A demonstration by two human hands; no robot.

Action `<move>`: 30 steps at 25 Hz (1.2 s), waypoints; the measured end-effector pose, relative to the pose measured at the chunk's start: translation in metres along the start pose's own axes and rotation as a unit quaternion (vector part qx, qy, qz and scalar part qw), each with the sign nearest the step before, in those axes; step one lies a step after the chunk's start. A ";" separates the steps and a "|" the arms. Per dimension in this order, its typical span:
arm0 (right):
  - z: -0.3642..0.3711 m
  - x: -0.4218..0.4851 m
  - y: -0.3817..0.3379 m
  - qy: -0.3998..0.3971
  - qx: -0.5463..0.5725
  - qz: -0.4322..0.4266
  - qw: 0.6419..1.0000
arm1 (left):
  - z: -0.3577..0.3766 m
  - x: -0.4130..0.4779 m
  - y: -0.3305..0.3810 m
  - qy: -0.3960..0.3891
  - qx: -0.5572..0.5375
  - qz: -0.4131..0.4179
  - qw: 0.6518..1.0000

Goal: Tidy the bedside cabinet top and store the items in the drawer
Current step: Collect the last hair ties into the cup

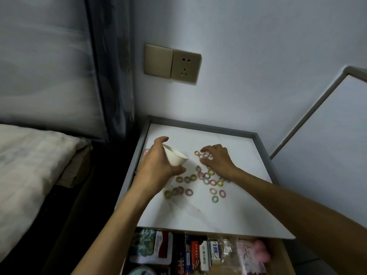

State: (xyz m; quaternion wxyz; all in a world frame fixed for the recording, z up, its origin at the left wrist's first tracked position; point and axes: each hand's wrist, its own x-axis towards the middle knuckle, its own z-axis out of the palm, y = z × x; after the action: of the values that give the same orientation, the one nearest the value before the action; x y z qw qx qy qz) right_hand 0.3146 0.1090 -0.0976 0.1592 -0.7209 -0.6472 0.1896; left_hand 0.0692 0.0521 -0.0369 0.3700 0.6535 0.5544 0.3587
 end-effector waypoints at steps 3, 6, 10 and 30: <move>-0.001 -0.009 0.004 0.015 0.014 -0.017 1.000 | 0.004 -0.003 0.003 -0.005 -0.004 -0.003 1.000; -0.004 -0.008 0.001 0.006 -0.006 -0.023 1.000 | 0.009 -0.006 0.006 -0.009 0.013 0.004 1.000; -0.007 -0.009 0.001 -0.040 -0.130 -0.036 0.990 | 0.014 -0.008 0.004 -0.028 0.034 0.007 0.999; -0.064 -0.009 0.015 0.013 0.161 0.040 0.986 | 0.020 -0.003 -0.001 -0.021 0.008 0.016 1.000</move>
State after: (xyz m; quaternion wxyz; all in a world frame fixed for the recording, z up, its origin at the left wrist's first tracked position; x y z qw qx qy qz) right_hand 0.3578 0.0989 -0.0480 0.2736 -0.7135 -0.5770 0.2883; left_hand 0.0860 0.0472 -0.0478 0.3707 0.6727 0.5390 0.3458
